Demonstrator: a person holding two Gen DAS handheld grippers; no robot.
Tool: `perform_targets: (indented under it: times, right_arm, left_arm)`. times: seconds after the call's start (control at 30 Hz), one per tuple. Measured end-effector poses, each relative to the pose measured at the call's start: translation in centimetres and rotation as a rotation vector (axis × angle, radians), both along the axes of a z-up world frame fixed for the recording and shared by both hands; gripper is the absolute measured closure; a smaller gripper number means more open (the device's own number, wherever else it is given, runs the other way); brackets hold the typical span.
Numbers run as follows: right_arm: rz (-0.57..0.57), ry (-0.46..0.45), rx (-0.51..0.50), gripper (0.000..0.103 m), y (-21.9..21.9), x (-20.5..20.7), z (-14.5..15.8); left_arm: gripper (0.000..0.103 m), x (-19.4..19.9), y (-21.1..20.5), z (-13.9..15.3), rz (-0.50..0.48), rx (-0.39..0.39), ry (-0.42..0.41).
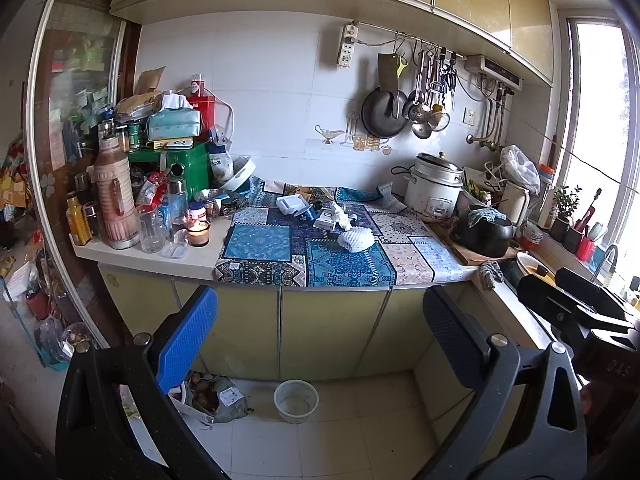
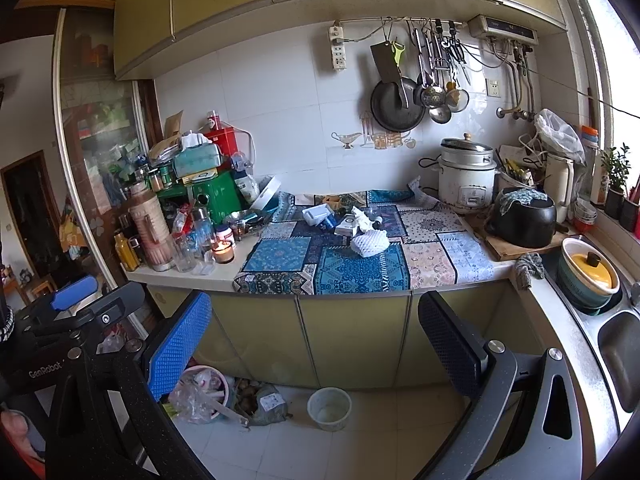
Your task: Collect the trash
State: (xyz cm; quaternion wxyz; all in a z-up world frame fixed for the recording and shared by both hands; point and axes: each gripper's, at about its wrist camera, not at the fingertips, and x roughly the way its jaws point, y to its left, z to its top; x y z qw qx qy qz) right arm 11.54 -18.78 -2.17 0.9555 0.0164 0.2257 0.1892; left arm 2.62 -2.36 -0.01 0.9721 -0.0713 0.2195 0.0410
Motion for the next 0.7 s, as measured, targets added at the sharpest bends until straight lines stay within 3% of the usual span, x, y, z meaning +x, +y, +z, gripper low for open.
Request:
perform_targets:
  times: [0.37, 0.7]
  right_arm:
    - [0.019, 0.085, 0.0, 0.0, -1.7, 4.3, -1.8]
    - [-0.033, 0.14, -0.02, 0.0, -0.2, 11.3, -3.6]
  left_arm:
    - [0.0, 4.0, -1.3, -1.6, 0.059, 0.005, 0.033]
    - [0.0, 12.9, 1.0, -3.5, 0.025, -0.023, 0.067]
